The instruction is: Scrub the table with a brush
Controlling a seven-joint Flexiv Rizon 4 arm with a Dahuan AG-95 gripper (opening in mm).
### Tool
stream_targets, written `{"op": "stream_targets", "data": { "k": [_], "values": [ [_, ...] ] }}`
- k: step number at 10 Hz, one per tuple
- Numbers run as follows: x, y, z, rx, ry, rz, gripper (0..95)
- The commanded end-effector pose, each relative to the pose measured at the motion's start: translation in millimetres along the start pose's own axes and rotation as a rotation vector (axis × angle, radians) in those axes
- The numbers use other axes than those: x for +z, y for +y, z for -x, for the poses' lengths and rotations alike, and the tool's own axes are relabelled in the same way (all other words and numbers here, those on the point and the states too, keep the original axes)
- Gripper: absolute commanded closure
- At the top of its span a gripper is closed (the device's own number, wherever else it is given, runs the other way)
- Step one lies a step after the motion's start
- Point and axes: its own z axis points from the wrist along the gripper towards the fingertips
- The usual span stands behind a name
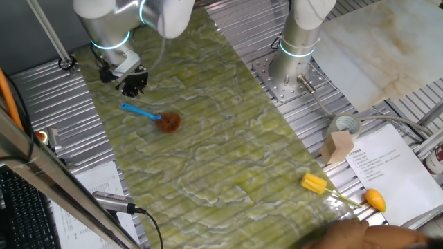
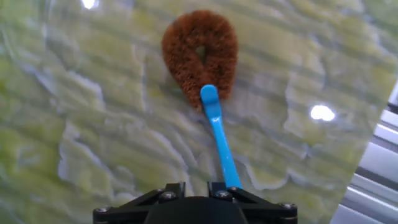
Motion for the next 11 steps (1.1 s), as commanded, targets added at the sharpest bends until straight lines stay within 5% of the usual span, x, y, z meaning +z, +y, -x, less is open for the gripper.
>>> {"op": "stream_targets", "data": {
  "k": [1, 5, 9, 11],
  "values": [
    [4.0, -12.1, -7.5, -0.032, 0.018, -0.029, 76.0],
    [17.8, -20.3, -11.3, -0.058, 0.009, -0.056, 76.0],
    [28.3, -25.6, -5.5, -0.088, -0.054, -0.088, 76.0],
    [30.4, -27.9, -0.4, -0.088, -0.062, -0.092, 76.0]
  ]
}}
